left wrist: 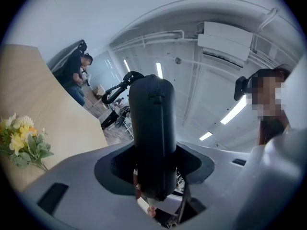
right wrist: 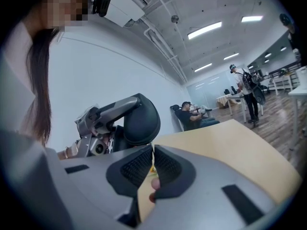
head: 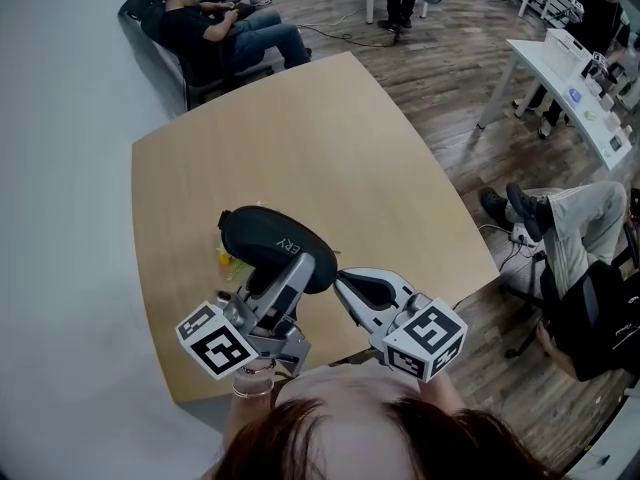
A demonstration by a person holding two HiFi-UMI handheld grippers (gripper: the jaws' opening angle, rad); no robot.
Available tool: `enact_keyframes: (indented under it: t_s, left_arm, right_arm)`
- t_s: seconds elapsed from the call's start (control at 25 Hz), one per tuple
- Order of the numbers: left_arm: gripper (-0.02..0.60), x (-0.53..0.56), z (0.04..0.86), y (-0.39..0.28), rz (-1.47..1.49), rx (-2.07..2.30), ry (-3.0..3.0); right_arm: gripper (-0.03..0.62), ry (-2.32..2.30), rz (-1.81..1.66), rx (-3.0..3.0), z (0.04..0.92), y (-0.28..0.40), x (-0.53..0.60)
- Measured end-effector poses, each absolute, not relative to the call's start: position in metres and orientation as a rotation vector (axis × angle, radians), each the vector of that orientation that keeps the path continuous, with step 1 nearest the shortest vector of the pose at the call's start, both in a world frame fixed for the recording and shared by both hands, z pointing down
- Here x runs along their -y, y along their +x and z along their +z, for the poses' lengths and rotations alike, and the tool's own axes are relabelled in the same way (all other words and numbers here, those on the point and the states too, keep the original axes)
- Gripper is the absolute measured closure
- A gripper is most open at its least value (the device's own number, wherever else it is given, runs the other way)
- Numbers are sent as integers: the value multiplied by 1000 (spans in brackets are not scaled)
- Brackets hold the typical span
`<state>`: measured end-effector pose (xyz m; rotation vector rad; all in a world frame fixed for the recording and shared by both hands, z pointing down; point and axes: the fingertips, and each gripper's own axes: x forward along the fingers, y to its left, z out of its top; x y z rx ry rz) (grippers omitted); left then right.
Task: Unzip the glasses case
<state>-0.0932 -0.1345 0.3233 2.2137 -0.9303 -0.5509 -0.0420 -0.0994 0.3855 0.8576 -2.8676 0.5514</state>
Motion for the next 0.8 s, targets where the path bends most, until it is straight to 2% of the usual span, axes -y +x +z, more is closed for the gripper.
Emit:
enact_keyframes:
  t_s: [0.8]
  left_arm:
    - [345,131,329,-83,-410,851,2281]
  right_arm:
    - [576,912,373,2790,391,-39,104]
